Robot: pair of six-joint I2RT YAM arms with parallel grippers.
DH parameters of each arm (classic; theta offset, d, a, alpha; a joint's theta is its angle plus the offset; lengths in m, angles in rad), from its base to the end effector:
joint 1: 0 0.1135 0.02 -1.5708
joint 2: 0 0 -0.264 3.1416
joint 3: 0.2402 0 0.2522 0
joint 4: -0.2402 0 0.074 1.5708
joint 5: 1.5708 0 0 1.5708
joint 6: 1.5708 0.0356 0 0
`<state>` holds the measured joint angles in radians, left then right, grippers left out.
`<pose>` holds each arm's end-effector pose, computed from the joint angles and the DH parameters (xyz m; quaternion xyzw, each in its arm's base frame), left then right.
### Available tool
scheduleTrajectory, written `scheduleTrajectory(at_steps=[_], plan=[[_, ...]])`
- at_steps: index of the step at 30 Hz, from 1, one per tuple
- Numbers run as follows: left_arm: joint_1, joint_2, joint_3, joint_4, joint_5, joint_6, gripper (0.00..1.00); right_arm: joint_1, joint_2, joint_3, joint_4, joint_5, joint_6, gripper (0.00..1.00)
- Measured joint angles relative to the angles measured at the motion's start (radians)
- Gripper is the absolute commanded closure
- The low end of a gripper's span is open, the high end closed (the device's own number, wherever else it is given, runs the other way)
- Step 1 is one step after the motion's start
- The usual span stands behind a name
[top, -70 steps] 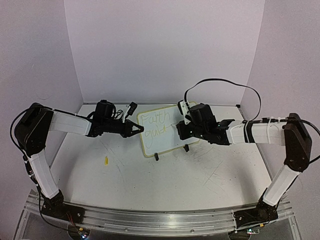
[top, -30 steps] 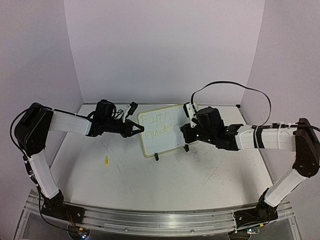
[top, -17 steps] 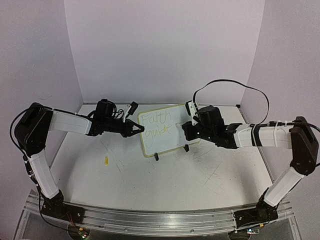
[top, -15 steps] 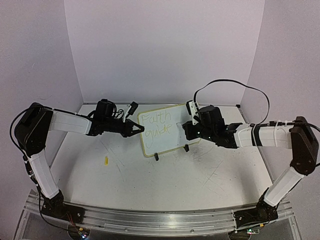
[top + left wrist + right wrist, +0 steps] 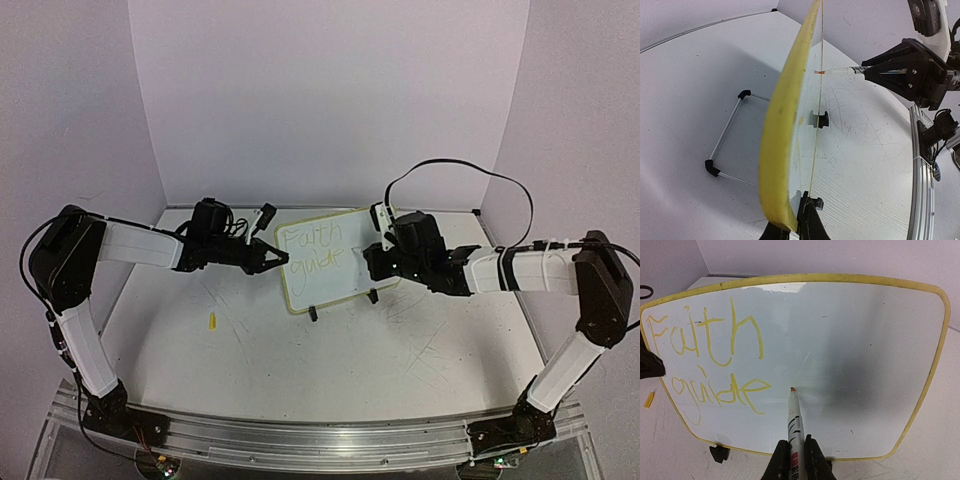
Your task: Write a sentence on the whiteboard
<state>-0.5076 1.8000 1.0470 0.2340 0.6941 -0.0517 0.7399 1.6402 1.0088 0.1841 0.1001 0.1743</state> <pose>0.3278 -0.2084 0.1966 0.3501 0.7537 -0.4130 0.3725 0.2757 0.2469 0.2334 -0.2103 0.8191 0.1968 0.4961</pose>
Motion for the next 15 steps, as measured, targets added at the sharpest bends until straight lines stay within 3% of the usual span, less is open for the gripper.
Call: scheduleTrajectory(at_steps=[15], plan=[[0.000, 0.000, 0.000, -0.002, -0.001, -0.001, 1.00, 0.001, 0.012, 0.014, 0.002, -0.032, 0.006, 1.00]])
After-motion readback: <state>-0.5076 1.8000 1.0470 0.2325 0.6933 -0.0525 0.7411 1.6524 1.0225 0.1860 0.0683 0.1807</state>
